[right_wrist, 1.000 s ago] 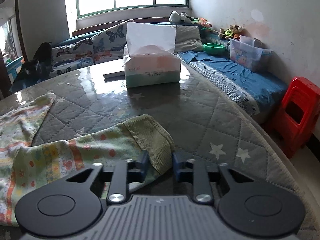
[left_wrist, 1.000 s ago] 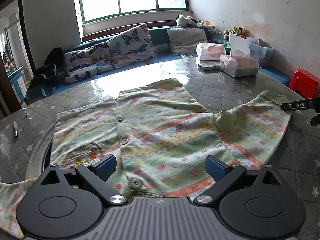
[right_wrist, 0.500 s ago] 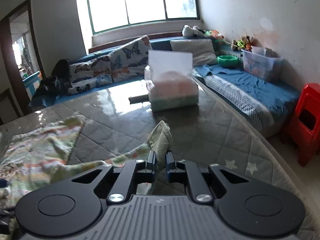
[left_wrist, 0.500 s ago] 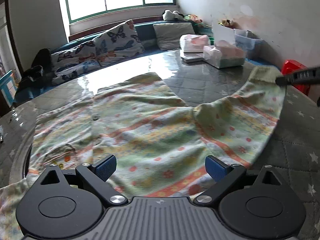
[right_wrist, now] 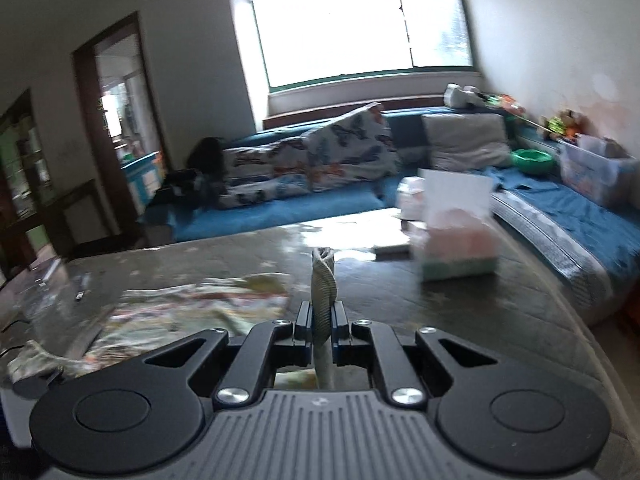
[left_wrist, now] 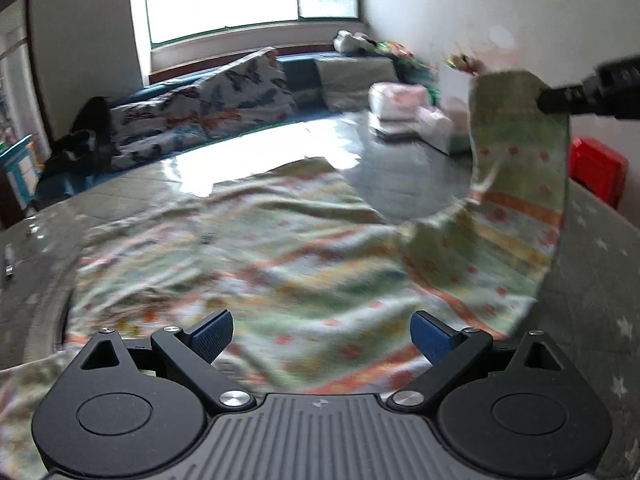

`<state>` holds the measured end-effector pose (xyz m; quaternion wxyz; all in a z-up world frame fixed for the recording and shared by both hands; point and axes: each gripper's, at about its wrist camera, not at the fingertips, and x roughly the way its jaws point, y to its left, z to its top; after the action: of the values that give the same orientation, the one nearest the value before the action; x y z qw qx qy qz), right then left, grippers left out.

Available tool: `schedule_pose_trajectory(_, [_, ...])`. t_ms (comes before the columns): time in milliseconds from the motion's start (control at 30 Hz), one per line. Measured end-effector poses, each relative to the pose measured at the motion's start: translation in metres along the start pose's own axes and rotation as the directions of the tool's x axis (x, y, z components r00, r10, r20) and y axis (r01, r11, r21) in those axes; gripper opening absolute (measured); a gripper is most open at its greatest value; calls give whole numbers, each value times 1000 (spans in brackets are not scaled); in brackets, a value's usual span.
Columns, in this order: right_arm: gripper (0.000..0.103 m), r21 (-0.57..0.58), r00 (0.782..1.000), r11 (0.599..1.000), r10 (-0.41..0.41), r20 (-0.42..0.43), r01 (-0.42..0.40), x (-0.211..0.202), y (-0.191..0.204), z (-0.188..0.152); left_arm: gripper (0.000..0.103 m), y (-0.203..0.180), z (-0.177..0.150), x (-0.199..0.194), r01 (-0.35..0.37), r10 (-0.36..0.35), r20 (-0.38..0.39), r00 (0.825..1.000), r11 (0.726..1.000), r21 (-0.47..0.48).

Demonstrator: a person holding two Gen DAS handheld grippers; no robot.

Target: Fold clothes

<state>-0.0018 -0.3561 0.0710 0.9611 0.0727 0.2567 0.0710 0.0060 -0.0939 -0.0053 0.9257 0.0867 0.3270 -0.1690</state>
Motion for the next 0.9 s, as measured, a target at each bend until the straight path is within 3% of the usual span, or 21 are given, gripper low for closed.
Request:
schedule_pose_trajectory(433, [7,-180,974,958,212,-76,-223,34,115,7,97,99,-20,-41,-164,174,28,984,964,-211])
schedule_pose_trajectory(833, [8,-302,914,871,318,-251,-386,74,209,-30,98,149,-41,-59,-248,264,6,965,912,-327])
schedule_pose_trajectory(900, [13,-312,904,859,328,-275,-406,76,213,-37,97,151,-42,-60,-252,268,4,963,910,-330])
